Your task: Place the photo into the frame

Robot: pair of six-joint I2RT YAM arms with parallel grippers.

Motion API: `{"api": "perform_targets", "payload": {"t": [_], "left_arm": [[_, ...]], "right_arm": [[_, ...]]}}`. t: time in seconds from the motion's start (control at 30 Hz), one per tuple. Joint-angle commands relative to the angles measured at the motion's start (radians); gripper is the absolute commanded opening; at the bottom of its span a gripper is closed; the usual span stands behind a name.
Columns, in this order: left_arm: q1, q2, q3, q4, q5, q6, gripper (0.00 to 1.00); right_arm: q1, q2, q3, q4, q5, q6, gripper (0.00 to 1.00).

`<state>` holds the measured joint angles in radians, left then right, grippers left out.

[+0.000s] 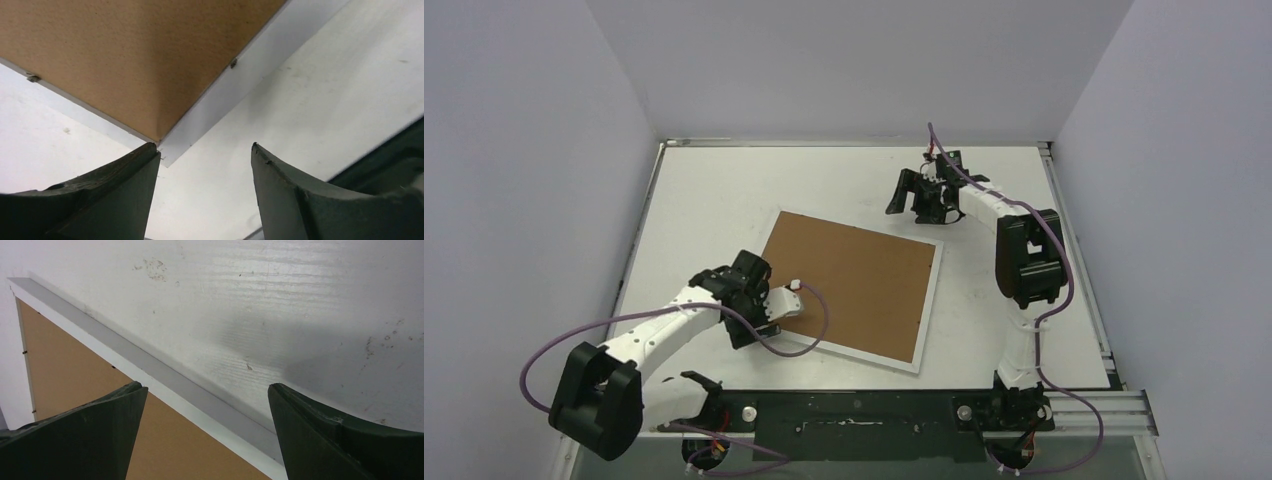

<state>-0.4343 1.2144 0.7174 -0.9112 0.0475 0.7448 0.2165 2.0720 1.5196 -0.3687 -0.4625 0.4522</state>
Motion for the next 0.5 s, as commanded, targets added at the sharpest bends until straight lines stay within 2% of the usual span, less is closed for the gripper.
{"api": "perform_targets", "payload": {"t": [0.0,0.1,0.23,0.33,0.47], "left_arm": [[-0.082,-0.058,-0.102,0.324,-0.233,-0.014,0.65],[-0.121,-0.025,-0.139,0.437,-0.309,-0.022,0.66],[-0.115,0.028,-0.164,0.621,-0.446,-0.031,0.65],[-0.076,0.059,-0.142,0.718,-0.48,-0.038,0.65],[0.021,0.147,-0.025,0.812,-0.474,-0.077,0.65]], "right_arm": [[-0.008,0.005,-0.024,0.06,-0.039,0.031,0.97],[-0.009,0.006,-0.037,0.058,-0.047,0.04,0.96],[-0.009,-0.018,-0.104,0.065,-0.05,0.066,0.95],[-0.012,-0.068,-0.204,0.101,-0.061,0.099,0.93],[-0.021,-0.161,-0.368,0.18,-0.082,0.169,0.93]]}}
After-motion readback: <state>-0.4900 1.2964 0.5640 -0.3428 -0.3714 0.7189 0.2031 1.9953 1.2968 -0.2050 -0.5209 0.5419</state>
